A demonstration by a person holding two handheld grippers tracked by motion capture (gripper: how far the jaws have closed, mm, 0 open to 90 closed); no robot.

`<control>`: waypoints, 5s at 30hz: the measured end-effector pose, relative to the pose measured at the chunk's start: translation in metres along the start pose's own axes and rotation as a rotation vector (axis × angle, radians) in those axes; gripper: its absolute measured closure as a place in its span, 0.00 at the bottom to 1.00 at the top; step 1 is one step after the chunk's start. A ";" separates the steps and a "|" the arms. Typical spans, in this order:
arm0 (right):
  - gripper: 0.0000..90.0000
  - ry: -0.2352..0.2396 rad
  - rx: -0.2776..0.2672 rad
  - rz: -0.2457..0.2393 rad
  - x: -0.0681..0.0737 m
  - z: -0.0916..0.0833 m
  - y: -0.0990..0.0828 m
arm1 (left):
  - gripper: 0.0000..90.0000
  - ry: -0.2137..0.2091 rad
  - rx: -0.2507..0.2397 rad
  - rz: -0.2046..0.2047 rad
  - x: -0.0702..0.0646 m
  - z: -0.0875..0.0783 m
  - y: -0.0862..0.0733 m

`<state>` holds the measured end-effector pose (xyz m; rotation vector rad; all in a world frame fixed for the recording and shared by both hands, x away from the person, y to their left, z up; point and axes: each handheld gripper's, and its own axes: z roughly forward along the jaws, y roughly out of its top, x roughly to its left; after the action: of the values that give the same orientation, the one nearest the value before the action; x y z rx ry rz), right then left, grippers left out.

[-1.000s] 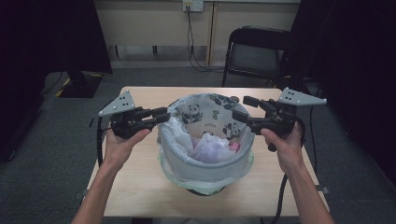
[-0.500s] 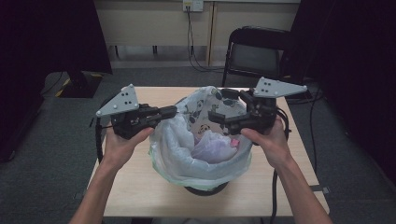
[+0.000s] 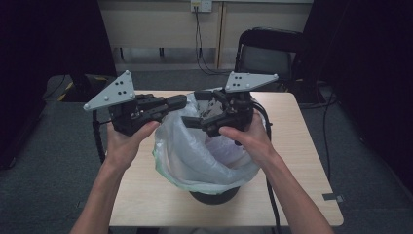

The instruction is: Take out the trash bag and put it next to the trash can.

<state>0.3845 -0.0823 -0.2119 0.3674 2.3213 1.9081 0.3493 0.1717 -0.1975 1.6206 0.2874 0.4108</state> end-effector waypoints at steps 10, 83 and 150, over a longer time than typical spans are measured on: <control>0.97 0.001 0.070 -0.020 0.001 0.008 -0.006 | 0.82 -0.073 -0.064 -0.056 0.012 -0.004 -0.009; 1.00 -0.024 -0.009 -0.085 -0.001 -0.053 0.024 | 0.32 -0.059 0.055 -0.012 -0.001 0.029 -0.019; 0.92 0.007 -0.032 -0.015 -0.034 -0.047 0.003 | 0.42 0.021 -0.032 -0.086 0.008 0.011 -0.027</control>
<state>0.4068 -0.1346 -0.2014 0.3402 2.2885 1.9404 0.3626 0.1671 -0.2241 1.5671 0.3634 0.3649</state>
